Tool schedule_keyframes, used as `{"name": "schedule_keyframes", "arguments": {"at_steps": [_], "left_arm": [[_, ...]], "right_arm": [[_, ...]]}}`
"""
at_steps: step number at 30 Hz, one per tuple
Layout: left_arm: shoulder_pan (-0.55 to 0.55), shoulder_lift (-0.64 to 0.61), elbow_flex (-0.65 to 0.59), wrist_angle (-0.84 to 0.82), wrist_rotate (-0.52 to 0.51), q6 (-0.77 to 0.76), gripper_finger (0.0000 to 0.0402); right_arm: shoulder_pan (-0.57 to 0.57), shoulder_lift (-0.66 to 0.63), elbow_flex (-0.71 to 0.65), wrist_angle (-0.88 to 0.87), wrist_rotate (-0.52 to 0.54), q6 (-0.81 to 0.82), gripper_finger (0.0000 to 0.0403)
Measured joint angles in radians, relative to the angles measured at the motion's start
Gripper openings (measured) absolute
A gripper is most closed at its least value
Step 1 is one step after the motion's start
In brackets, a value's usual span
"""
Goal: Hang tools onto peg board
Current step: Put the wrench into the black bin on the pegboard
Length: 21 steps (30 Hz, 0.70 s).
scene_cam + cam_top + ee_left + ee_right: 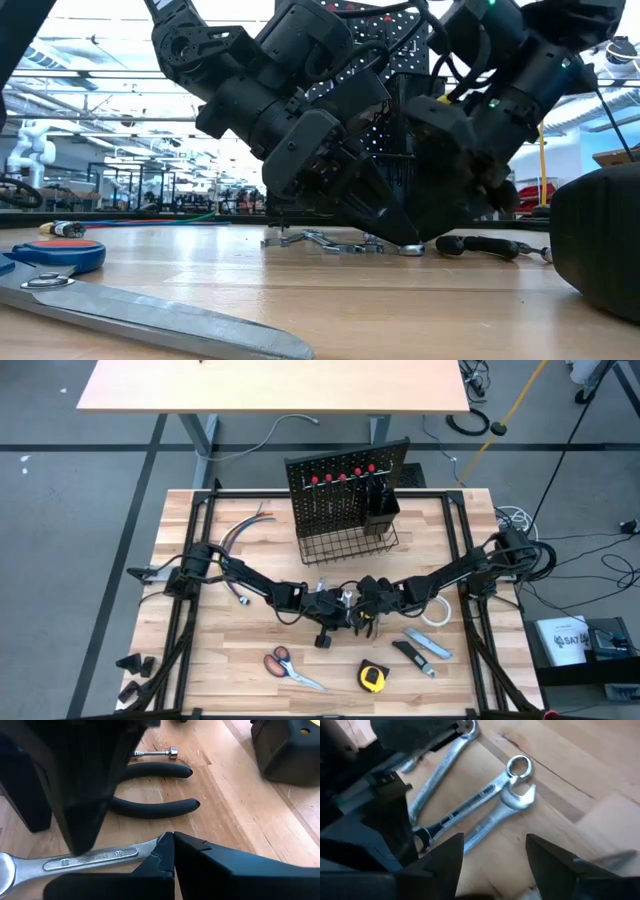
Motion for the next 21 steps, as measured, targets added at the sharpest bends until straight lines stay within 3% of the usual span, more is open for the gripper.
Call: {"name": "schedule_keyframes", "arguments": {"at_steps": [11, 21], "left_arm": [[0.001, 0.0, -0.001, -0.005, -0.007, -0.004, 0.0001], [0.002, -0.001, -0.001, -0.011, -0.011, 0.002, 0.0001]], "right_arm": [[0.003, 0.078, 0.001, 0.094, 0.03, 0.086, 0.0201], [0.046, 0.121, 0.004, 0.125, 0.148, 0.105, 0.0178]]}}
